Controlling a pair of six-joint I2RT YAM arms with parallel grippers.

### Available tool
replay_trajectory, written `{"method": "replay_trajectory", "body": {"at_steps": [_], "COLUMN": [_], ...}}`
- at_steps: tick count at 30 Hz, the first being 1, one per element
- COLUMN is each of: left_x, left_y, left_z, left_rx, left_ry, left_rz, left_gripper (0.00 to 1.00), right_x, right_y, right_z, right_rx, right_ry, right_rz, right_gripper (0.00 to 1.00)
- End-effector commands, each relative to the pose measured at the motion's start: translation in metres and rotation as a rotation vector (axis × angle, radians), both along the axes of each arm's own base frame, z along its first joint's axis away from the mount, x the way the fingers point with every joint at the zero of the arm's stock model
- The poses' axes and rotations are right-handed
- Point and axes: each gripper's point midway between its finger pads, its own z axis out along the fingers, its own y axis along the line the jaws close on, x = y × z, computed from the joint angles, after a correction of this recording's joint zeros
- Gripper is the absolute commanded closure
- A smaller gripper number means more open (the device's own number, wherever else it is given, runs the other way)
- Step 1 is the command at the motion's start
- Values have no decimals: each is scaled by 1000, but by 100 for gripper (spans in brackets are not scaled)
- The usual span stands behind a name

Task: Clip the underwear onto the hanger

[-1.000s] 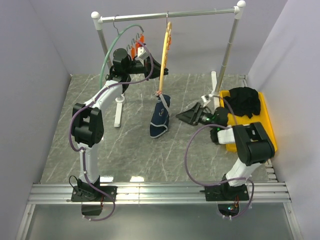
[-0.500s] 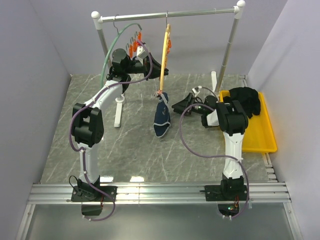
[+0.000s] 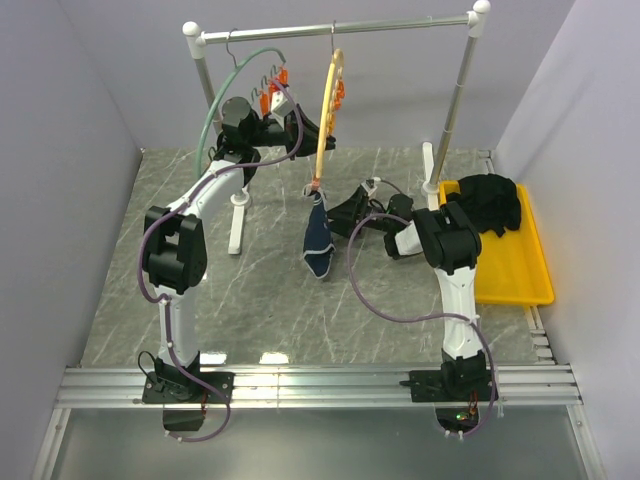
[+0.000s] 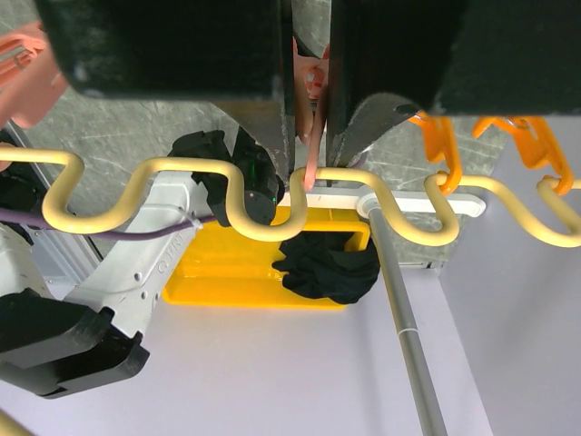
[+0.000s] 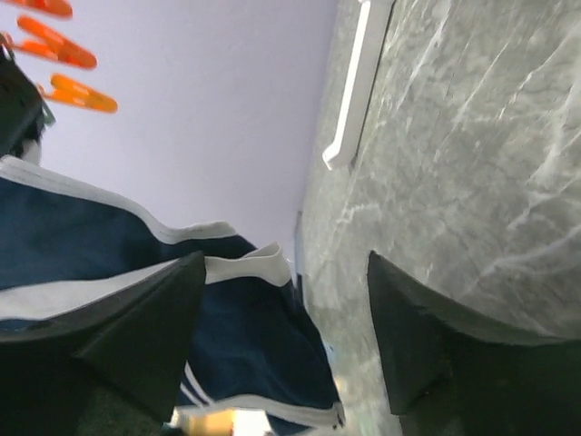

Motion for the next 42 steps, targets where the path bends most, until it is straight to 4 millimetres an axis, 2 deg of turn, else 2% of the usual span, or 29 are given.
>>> {"method": "replay_trajectory", "body": {"at_steps": [1,2,7,10,11,12,13,16,17,19,20,22,23,26,31,35,39,42], "left_x": [-10,-10,-7,-6,-5,-5,-5,-4,-5,-6,-7,-9,-9,-11,-12,-11,-11,-12], "left_y": [6,7,8,8,8,8,8,9,9,9,9,9,9,9,9,8,8,9], "left_z": [29,27,26,26,26,26,26,25,25,23,23,22,21,23,28,33,34,37], "left_rx": [-27,-25,-32,-36,-35,-34,-33,-31,-31,-29,-29,-26,-26,-25,-30,-36,-39,-39], "left_ry": [-102,-100,-97,-99,-99,-99,-100,-98,-102,-97,-98,-100,-100,-105,-109,-115,-114,-119], "left_rz": [-11,-11,-6,-3,-1,-2,-5,-1,-4,-7,-10,-17,-18,-24,-31,-33,-34,-32], "left_gripper": [100,100,100,100,100,100,100,100,100,100,100,100,100,100,100,100,100,100], "right_x": [5,7,-6,-16,-19,-25,-27,-37,-38,-39,-35,-24,-19,-5,-10,-9,-5,-4], "right_y": [-5,-9,-20,-24,-25,-26,-29,-32,-33,-33,-36,-35,-34,-28,-12,-1,12,15], "right_z": [70,74,102,111,114,118,119,126,127,128,128,125,122,106,98,85,83,94], "right_rx": [177,183,198,194,190,188,185,172,171,164,159,159,165,177,188,200,235,268], "right_ry": [-358,-354,-345,-351,-365,-371,-378,-406,-408,-424,-435,-438,-419,-369,-343,-289,-227,-196], "right_rz": [-60,-71,-62,-48,-43,-42,-49,-40,-40,-22,-25,1,4,3,26,28,41,36], "right_gripper": [26,32,48,65,82,93,98,100,95,71,35,6,2,1,0,0,0,3]}}
